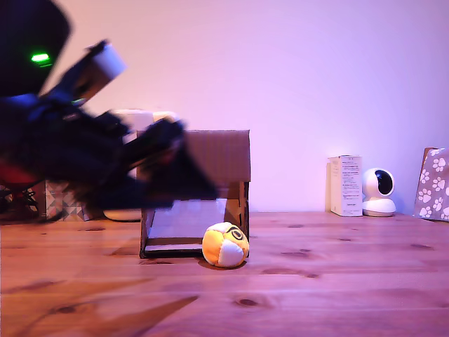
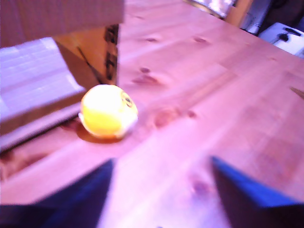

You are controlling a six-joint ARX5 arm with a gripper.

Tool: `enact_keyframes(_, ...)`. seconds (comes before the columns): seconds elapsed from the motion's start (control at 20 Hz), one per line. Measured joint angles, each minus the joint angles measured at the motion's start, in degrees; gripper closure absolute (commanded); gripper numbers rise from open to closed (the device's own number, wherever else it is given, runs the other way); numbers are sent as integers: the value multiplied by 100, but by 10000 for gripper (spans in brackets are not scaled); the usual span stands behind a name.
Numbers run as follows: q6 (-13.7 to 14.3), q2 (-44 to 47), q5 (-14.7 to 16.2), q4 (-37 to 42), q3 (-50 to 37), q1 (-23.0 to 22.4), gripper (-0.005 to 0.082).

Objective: Drop the footbag into the cardboard dice tower

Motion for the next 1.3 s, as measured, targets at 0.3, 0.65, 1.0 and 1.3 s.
enact_keyframes(0.3,2,833,-153,2,588,0,-21)
enact_keyframes(0.65,142,1547,-435,-39,1410,4,-21)
enact_keyframes(1.0,291,2129,-476,-251,1696,157,13)
enact_keyframes(1.3,291,2205,-131,-627,1897,273,366)
